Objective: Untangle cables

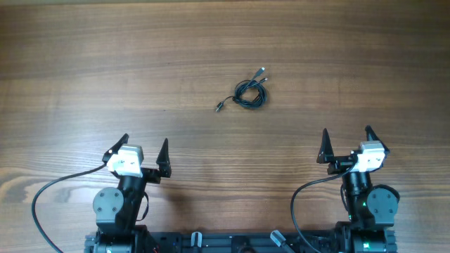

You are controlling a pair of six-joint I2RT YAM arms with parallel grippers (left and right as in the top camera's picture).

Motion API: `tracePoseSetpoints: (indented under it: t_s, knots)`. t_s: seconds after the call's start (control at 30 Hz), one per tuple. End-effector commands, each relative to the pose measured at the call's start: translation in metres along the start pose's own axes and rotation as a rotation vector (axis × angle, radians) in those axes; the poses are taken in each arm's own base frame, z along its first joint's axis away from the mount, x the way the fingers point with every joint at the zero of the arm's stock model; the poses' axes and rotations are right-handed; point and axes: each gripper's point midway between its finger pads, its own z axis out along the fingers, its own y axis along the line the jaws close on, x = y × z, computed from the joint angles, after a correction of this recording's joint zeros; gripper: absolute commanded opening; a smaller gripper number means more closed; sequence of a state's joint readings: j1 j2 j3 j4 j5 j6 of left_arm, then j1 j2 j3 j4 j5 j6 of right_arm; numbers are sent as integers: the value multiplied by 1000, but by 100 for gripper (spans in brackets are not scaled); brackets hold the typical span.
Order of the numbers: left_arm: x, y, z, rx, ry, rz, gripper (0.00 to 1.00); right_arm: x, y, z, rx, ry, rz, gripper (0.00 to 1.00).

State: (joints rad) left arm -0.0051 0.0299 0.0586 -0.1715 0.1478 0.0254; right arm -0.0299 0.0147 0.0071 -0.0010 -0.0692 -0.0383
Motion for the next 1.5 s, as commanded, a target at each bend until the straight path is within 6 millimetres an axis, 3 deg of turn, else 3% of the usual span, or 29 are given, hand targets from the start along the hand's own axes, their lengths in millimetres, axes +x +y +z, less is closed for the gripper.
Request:
tracePoseSetpoints:
  t_s: [0.0,0.17,0.3,0.93,1.37,1.47]
  knots:
    - [3,0,1,2,7,14,100,-2,-3,-1,18,-10,14,100]
    - [9,4,2,-23,31,-145,100,-2,-3,-1,17,-10,14,100]
    - [19,5,5,-28,76,-151,100,-2,-3,-1,17,-10,14,100]
    - [18,5,5,-29,73,-210,100,-2,-3,-1,17,-10,13,100]
    - [-25,1,-11,-31,87,-212,100,-2,-3,-1,17,-10,14,100]
    - [-23,-15,-9,61,133,-222,100,-2,-3,-1,17,-10,14,100]
